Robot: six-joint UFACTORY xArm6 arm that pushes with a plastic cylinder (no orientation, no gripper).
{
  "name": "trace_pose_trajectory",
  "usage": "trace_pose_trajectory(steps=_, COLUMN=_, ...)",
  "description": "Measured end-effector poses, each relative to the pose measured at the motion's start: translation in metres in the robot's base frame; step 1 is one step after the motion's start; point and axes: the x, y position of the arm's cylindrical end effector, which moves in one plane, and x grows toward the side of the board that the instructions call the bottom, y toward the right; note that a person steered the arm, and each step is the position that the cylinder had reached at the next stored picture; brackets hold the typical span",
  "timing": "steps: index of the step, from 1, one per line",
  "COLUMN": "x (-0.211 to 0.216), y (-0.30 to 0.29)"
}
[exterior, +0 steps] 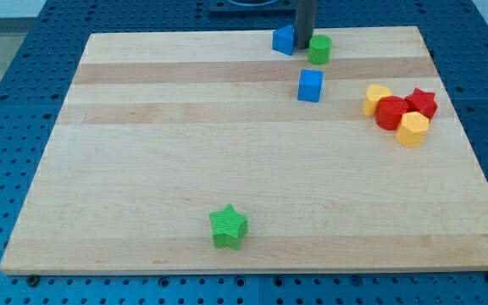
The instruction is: Push the green circle to the top of the blue cube
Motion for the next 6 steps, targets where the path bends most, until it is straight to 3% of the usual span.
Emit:
trace_pose_trajectory(steps=1, x=-0.003, y=-0.001)
trace_pose_trajectory(steps=2, x=-0.041, y=-0.001)
trace_pose_trajectory(steps=3, x=-0.046, y=0.036)
trace_pose_trajectory(steps=4, x=-0.023, y=0.056)
trace_pose_trajectory(steps=6, x=0.020, y=0.038)
